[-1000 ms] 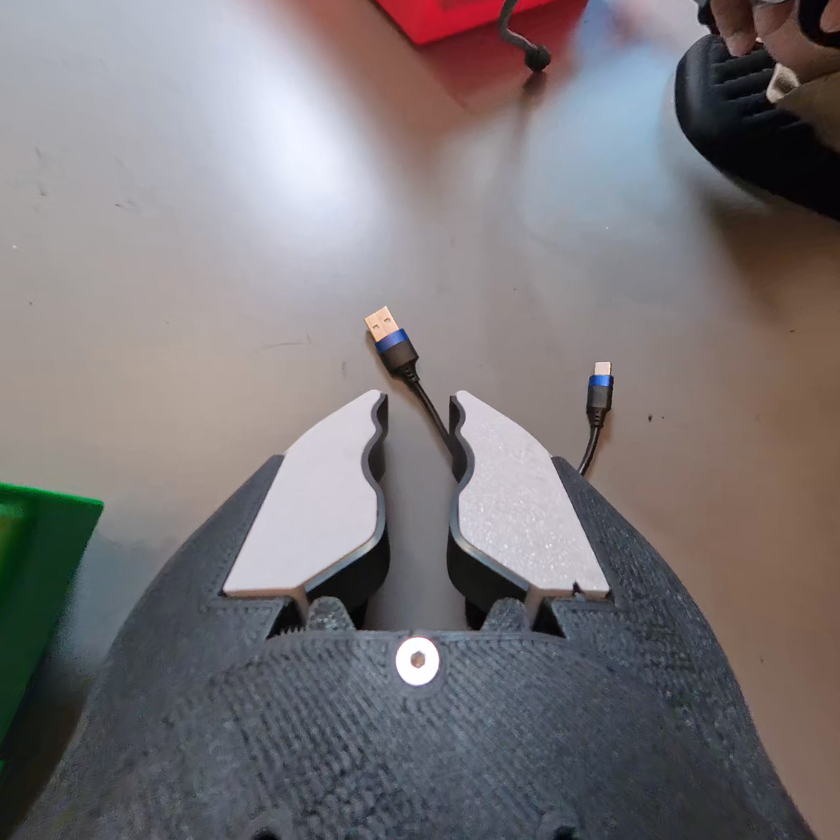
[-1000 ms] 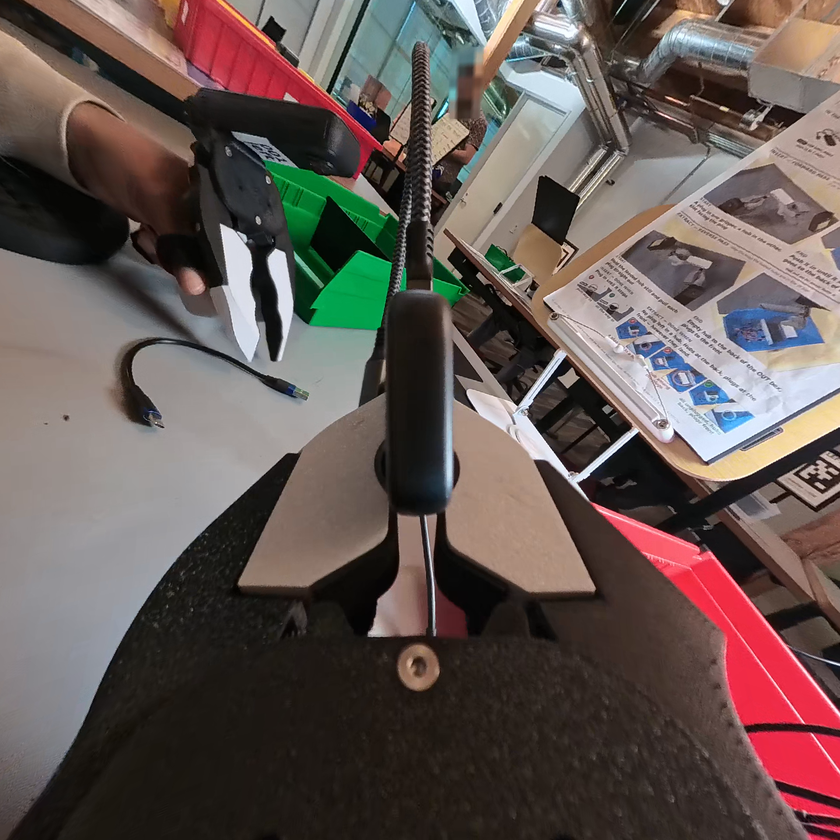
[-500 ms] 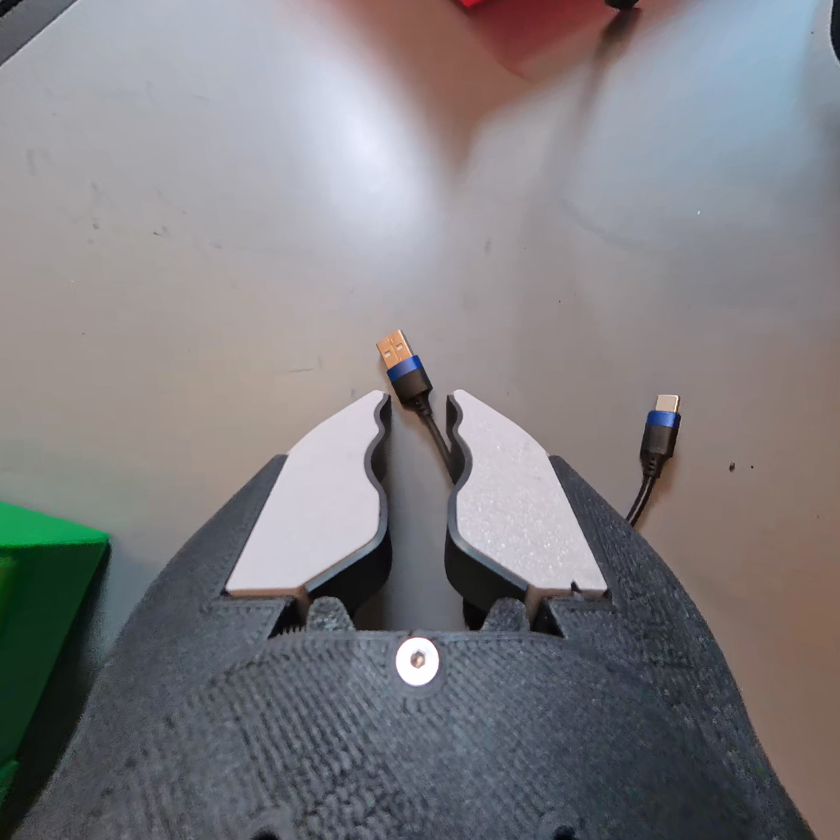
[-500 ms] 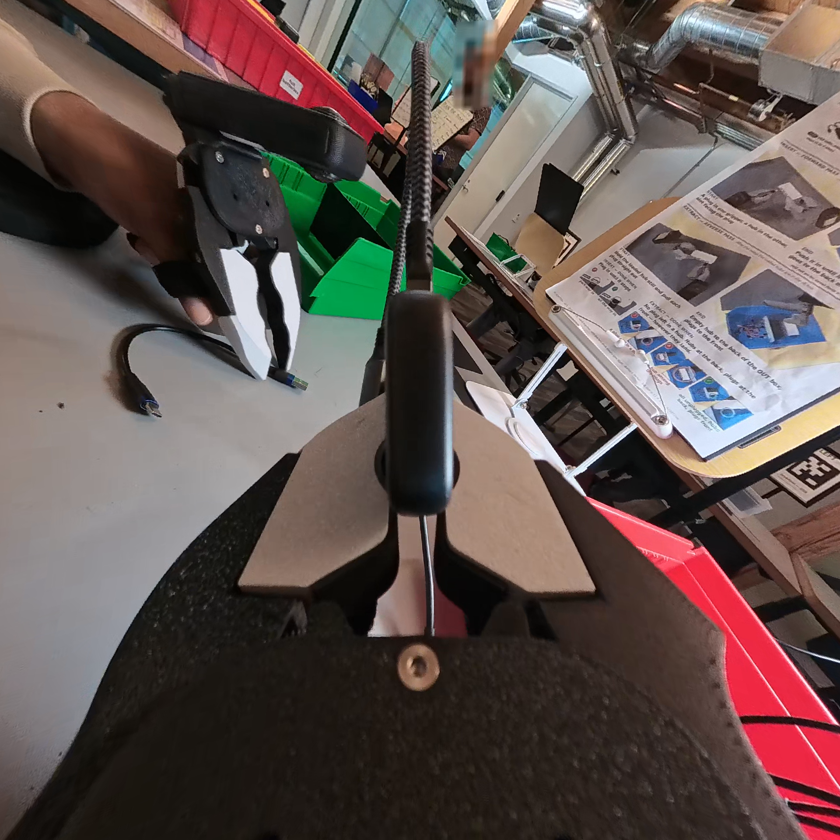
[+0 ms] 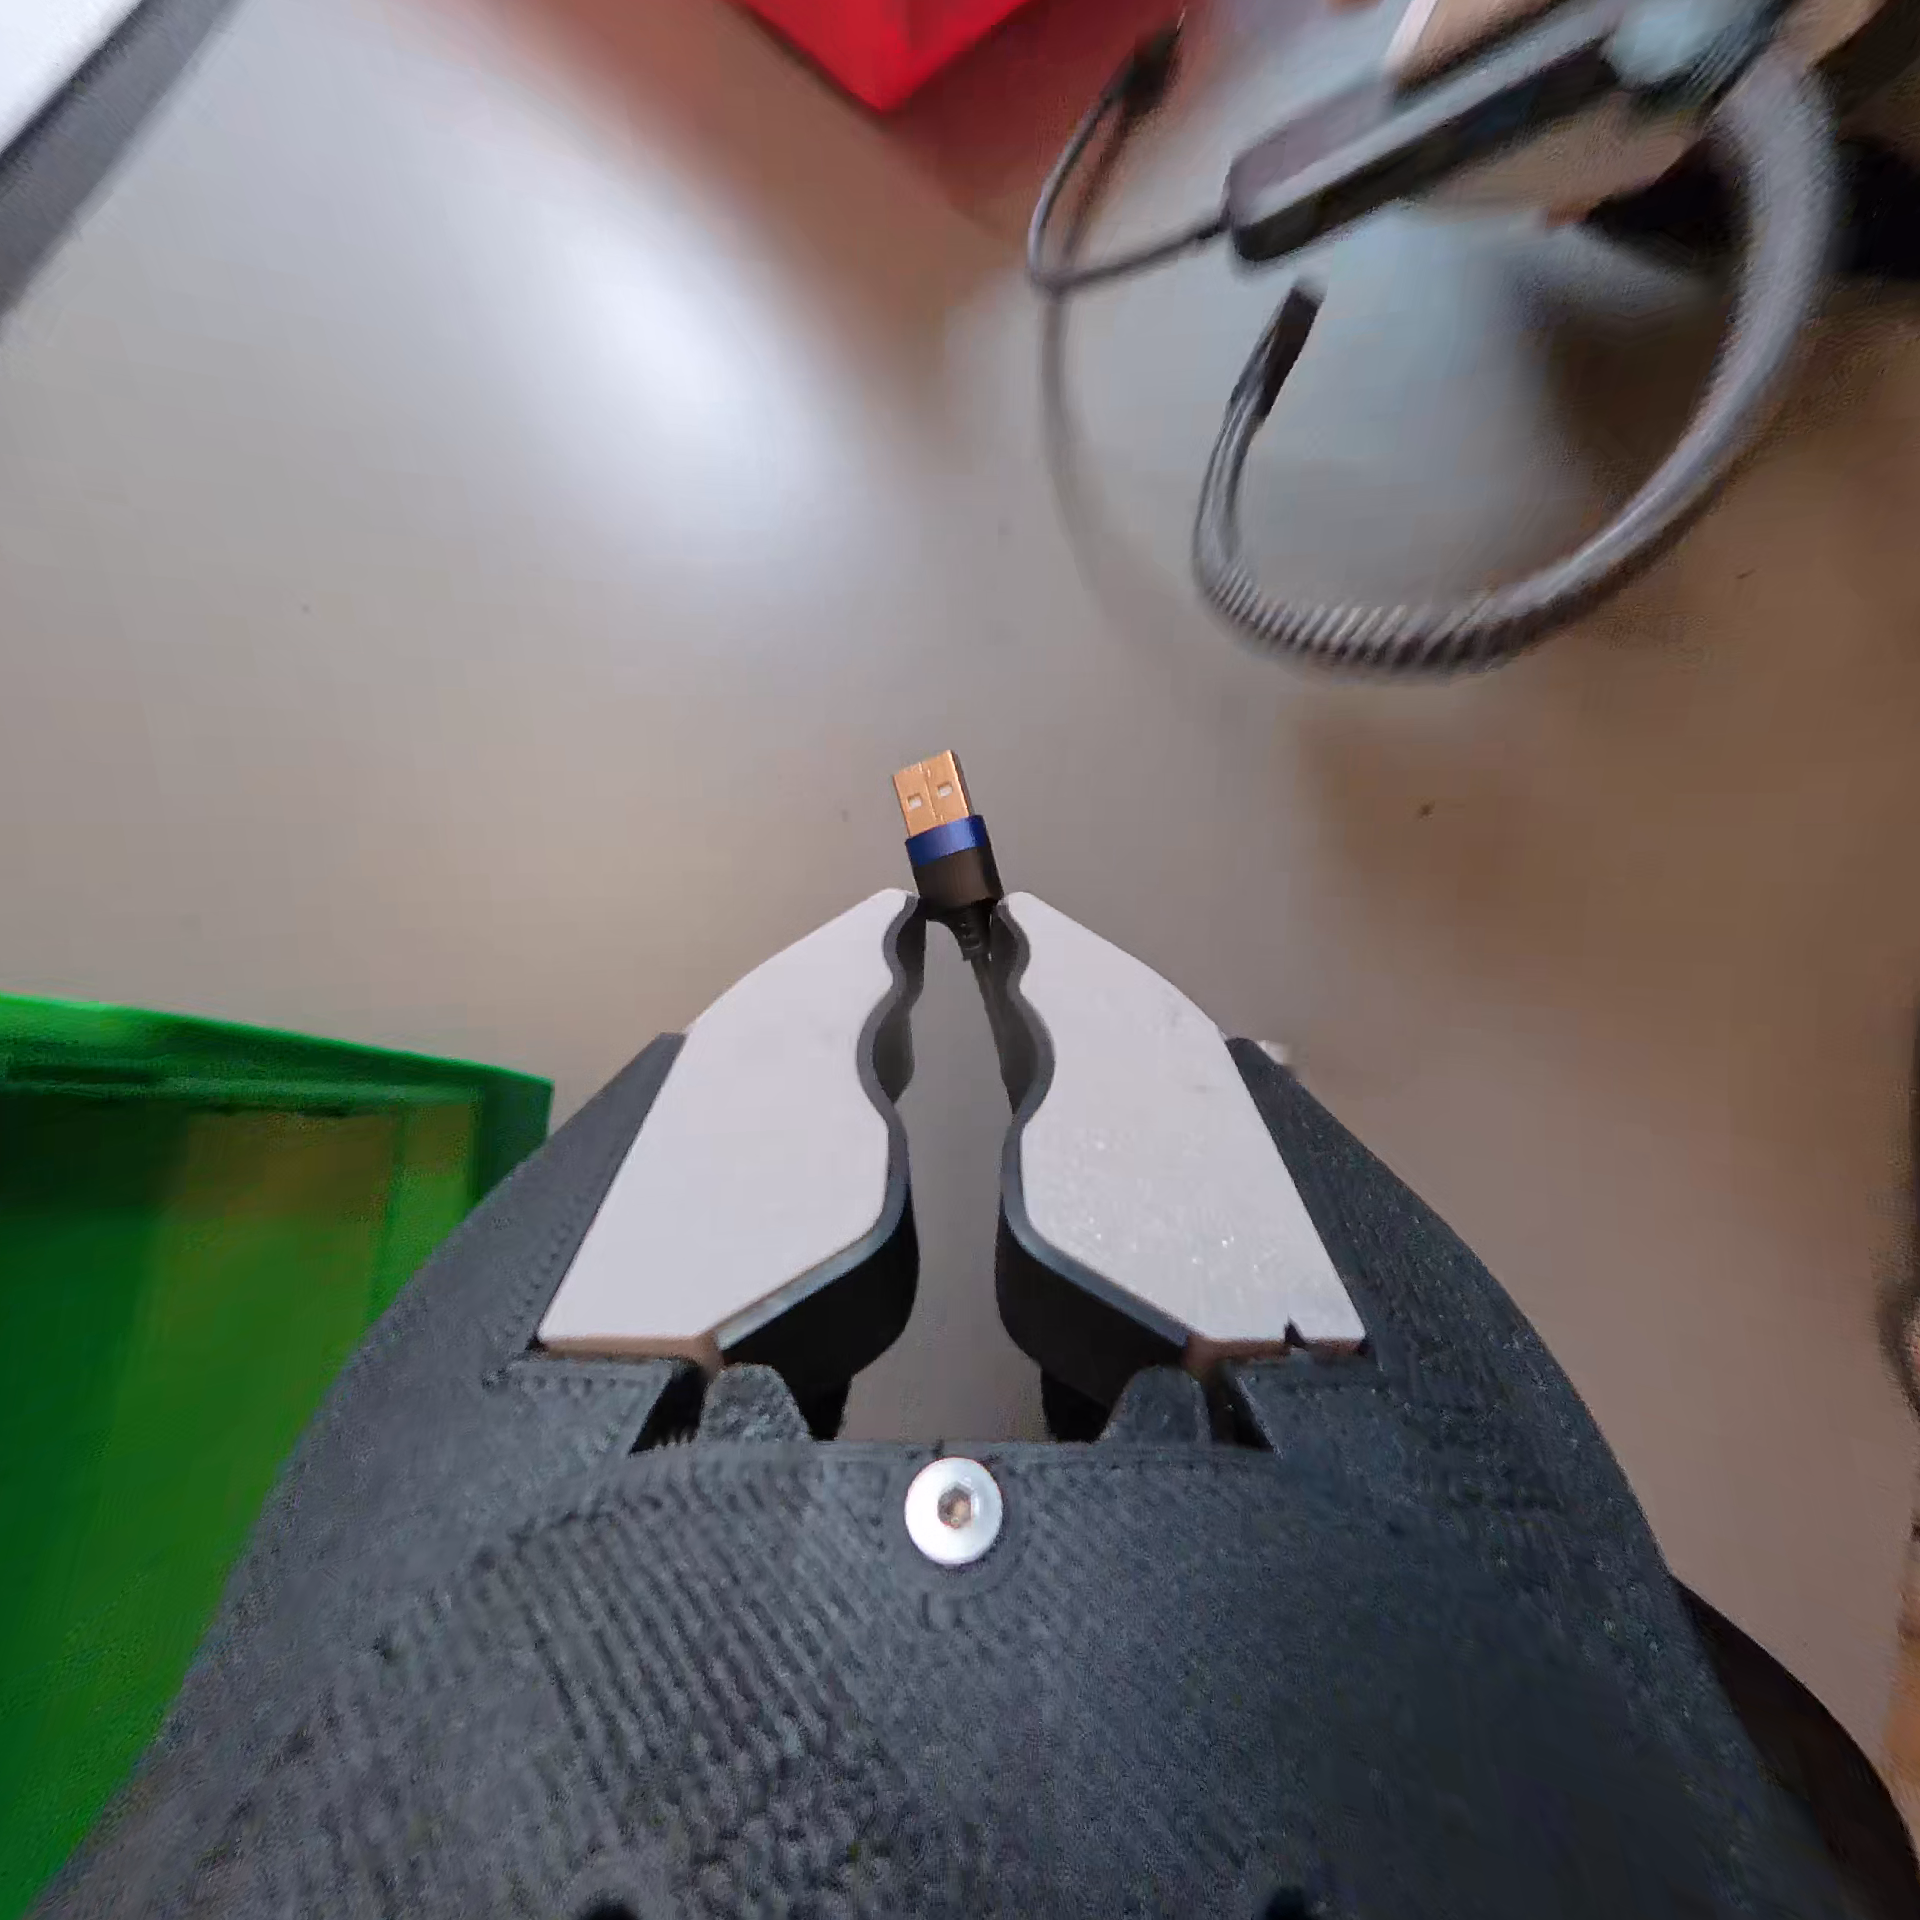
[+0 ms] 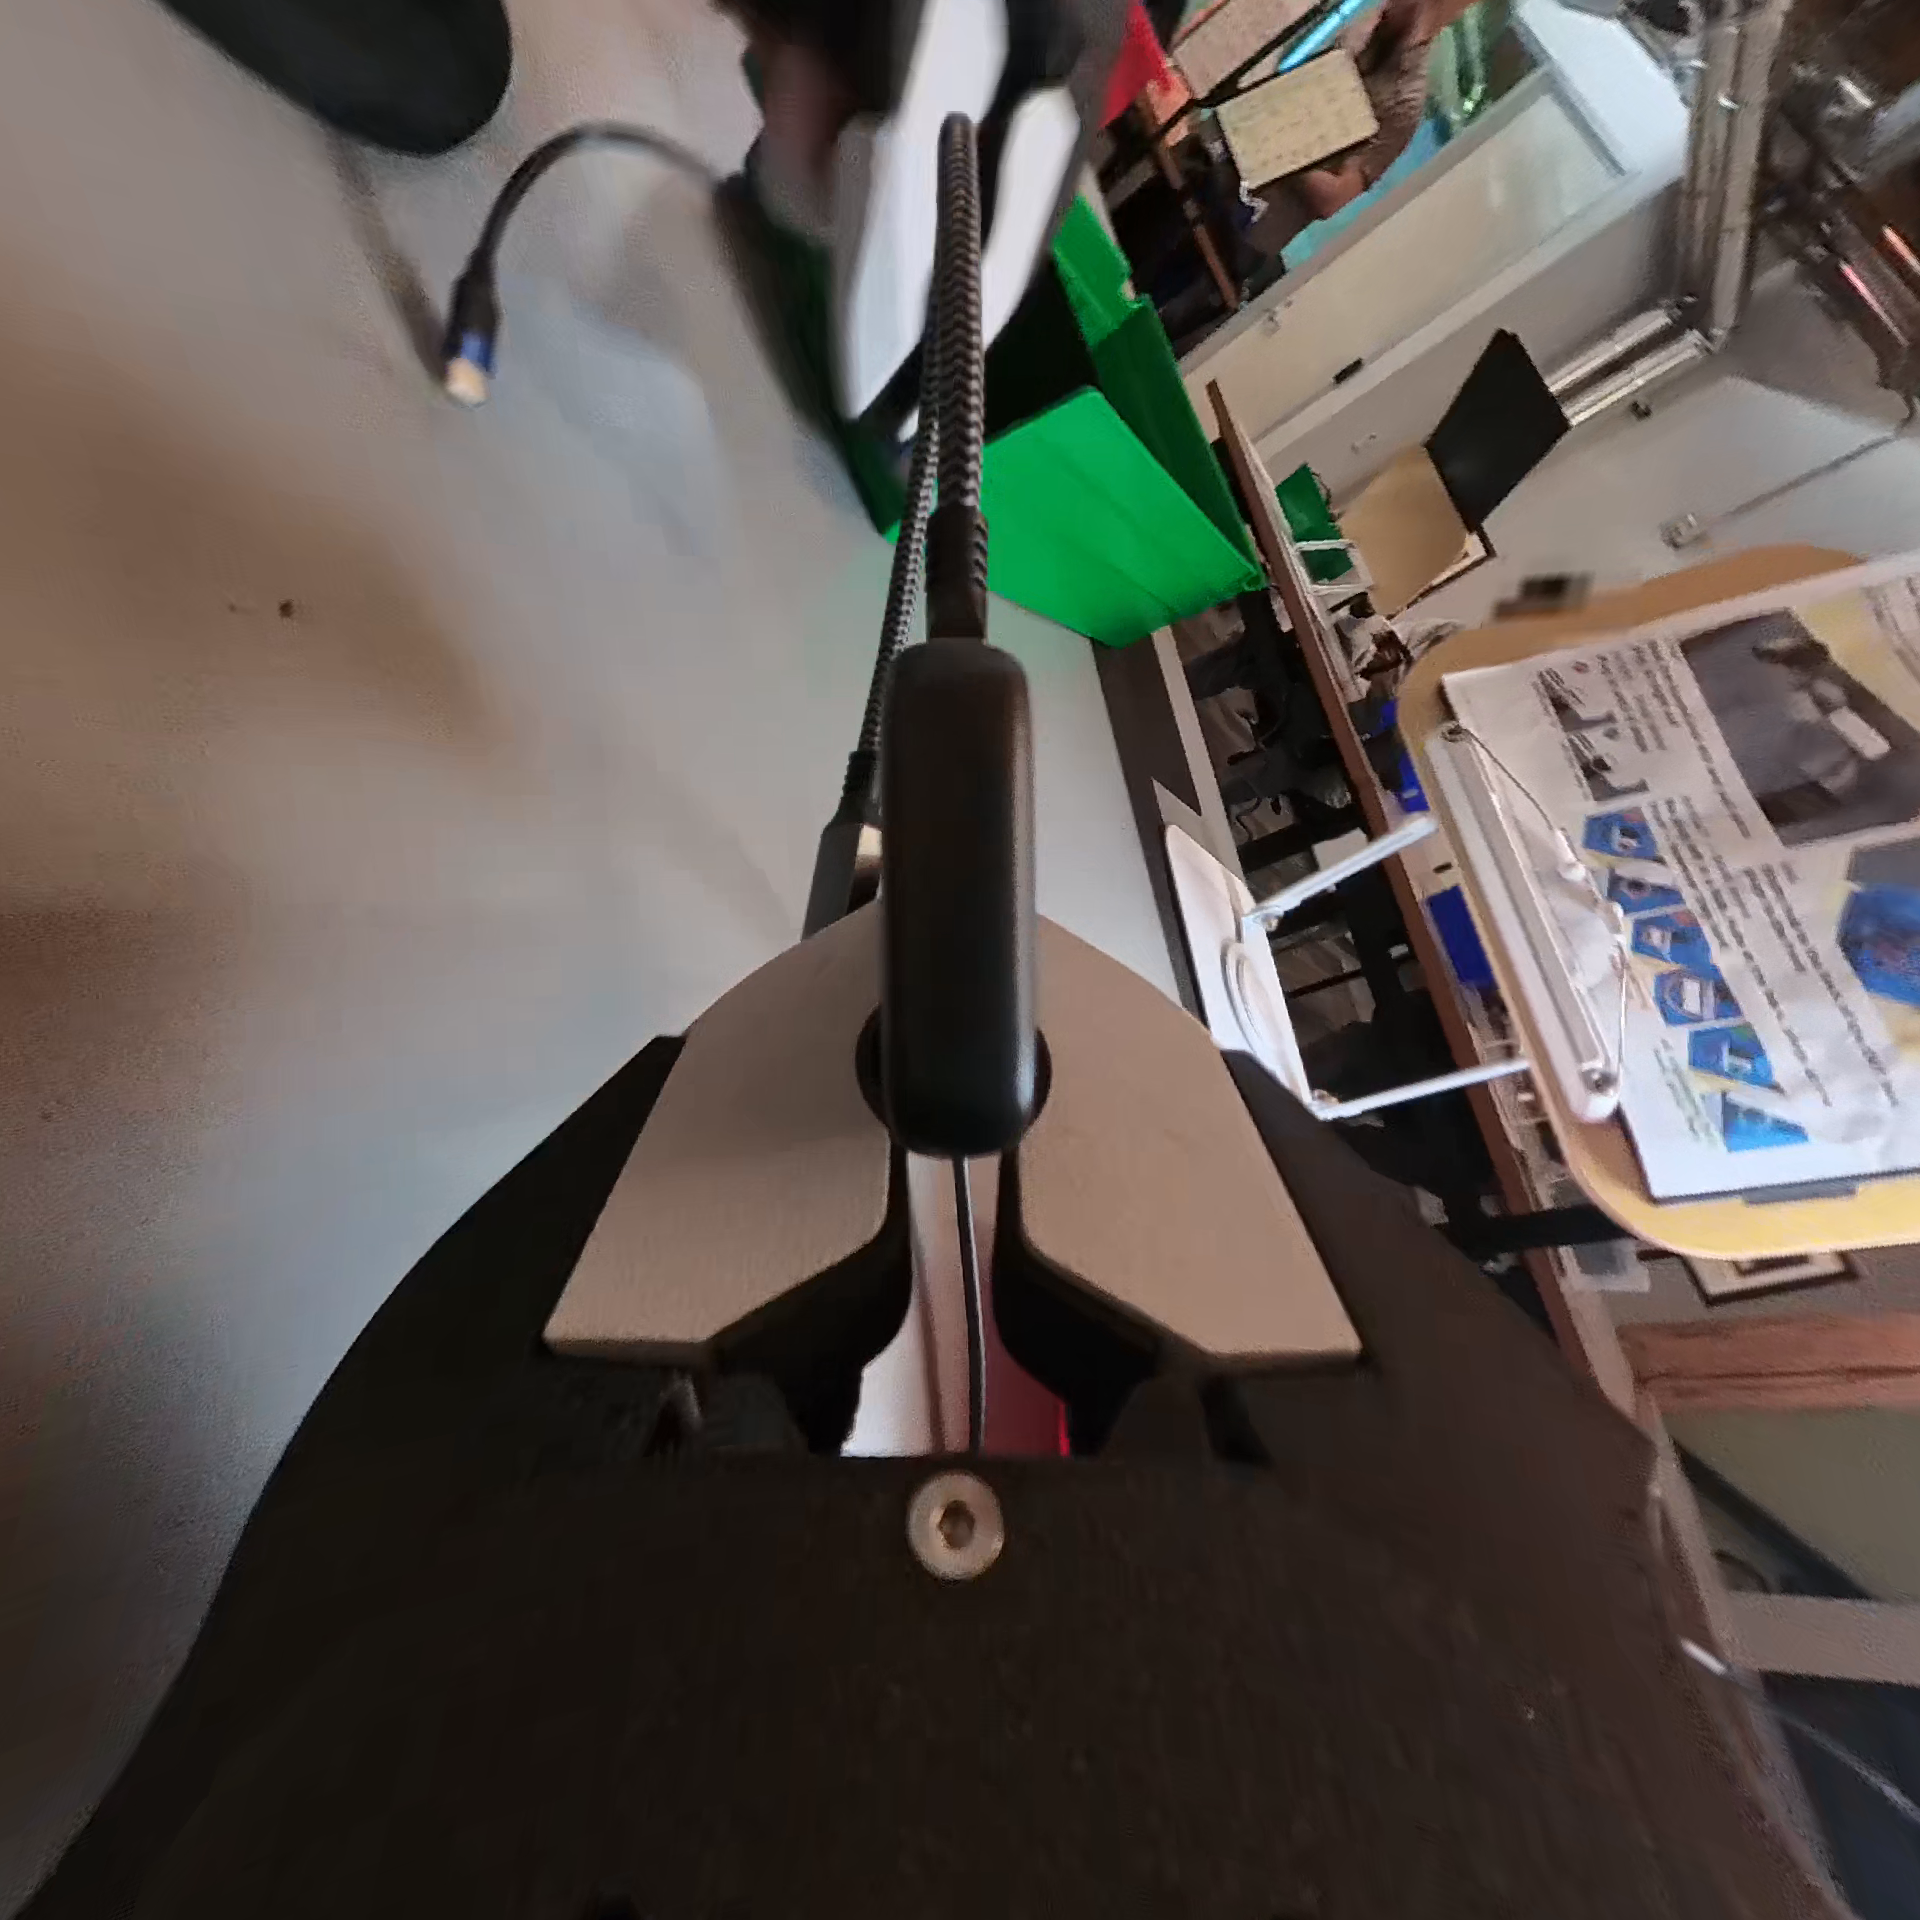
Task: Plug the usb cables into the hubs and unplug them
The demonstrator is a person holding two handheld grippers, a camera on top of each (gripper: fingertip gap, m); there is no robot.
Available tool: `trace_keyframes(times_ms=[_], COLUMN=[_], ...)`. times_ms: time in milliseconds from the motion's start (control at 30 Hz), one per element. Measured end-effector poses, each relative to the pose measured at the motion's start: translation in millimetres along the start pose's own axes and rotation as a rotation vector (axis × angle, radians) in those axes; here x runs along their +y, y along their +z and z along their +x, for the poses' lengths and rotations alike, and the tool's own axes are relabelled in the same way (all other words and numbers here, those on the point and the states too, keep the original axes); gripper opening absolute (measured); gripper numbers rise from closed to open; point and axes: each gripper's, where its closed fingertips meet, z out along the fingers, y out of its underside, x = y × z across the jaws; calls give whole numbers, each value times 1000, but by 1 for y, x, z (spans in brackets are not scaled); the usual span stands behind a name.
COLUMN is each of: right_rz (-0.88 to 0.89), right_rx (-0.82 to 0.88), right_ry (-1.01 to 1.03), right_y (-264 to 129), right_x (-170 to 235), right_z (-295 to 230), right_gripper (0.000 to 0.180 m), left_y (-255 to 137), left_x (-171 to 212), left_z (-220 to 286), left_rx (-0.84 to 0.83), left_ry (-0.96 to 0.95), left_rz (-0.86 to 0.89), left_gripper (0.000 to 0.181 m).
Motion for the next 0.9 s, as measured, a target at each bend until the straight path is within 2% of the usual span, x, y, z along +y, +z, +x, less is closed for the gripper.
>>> trace_keyframes(times_ms=[33, 167, 333, 467, 900], right_rz=[-9, -36, -61, -82, -101], right_rx=[-11, -27, -19, -24, -6], right_ry=[-32, -170, -280, -297, -292], right_y=[2, 10, 16, 18, 20], right_x=[0, -4, -9, -6, -3], right_z=[-4, -19, -30, -33, -31], right_gripper=[12, 12, 12, 12, 12], left_y=[-9, -15, 34, 56, 60], left_x=[-7, -36, -45, -42, -48], left_z=[4, 34, 72, 82, 86], left_rx=[20, 143, 323, 383, 458], left_ry=[13, 90, 189, 221, 169], left_rz=[3, -25, -175, -225, -67], left_gripper=[12, 12, 12, 12, 12])
